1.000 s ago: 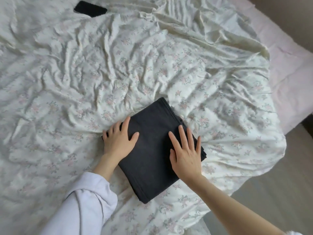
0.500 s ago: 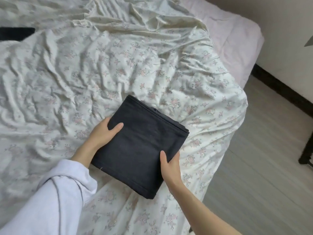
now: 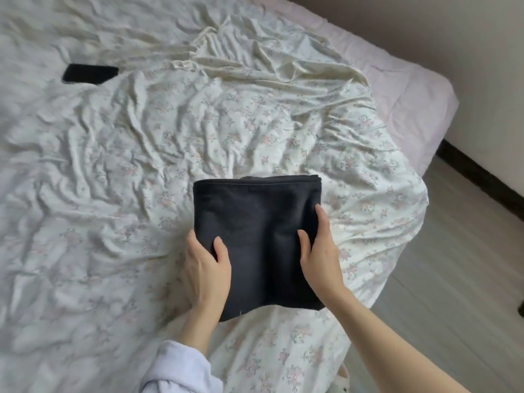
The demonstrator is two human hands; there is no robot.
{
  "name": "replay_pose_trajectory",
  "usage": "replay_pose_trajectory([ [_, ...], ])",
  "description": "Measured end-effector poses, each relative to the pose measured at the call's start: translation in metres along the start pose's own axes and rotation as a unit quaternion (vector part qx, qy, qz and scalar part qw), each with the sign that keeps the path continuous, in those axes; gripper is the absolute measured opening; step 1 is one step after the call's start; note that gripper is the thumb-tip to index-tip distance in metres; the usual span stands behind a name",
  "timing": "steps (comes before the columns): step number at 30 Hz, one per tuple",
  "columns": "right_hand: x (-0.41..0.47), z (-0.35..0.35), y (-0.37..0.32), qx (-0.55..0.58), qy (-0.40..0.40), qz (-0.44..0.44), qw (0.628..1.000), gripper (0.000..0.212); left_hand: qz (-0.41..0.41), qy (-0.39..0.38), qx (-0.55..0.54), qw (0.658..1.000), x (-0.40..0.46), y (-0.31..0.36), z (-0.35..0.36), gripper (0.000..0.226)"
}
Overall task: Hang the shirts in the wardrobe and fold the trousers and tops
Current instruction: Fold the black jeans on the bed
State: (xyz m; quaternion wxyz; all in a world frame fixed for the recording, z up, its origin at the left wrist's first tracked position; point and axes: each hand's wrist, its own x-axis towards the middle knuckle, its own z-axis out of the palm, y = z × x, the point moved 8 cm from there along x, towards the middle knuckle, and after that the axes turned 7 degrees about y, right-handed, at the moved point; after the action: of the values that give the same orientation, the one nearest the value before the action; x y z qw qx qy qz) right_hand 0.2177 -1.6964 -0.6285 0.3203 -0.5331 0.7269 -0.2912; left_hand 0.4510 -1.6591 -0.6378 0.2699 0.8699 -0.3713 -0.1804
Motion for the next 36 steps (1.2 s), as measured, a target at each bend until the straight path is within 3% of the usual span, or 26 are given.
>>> replay_pose_trajectory([
  [3,0.005,0.032,0.001,-0.103,-0.081,-0.035,0.991,0.057,0.033,-0.045,0.07,0.996,-0.002,-0.013,0.021,0.064],
  [6,0.008,0.042,0.007,-0.117,-0.065,-0.036,0.99,0.056,0.059,-0.063,0.075,0.993,0.008,-0.023,0.033,0.068],
  [10,0.009,0.043,0.012,-0.104,-0.048,-0.017,0.993,0.053,0.02,-0.087,0.023,0.996,0.024,-0.036,0.042,0.066],
  [19,0.005,0.025,-0.016,-0.062,-0.036,-0.011,0.997,0.047,0.052,0.024,0.011,0.998,0.013,0.002,0.005,0.051],
  [29,-0.023,-0.033,-0.159,0.063,-0.058,-0.171,0.982,0.047,0.031,0.21,-0.045,0.976,-0.023,0.052,-0.166,0.049],
  [36,-0.127,-0.09,-0.274,0.168,-0.128,-0.329,0.92,0.039,-0.03,0.376,-0.118,0.919,-0.141,0.044,-0.334,0.046],
])
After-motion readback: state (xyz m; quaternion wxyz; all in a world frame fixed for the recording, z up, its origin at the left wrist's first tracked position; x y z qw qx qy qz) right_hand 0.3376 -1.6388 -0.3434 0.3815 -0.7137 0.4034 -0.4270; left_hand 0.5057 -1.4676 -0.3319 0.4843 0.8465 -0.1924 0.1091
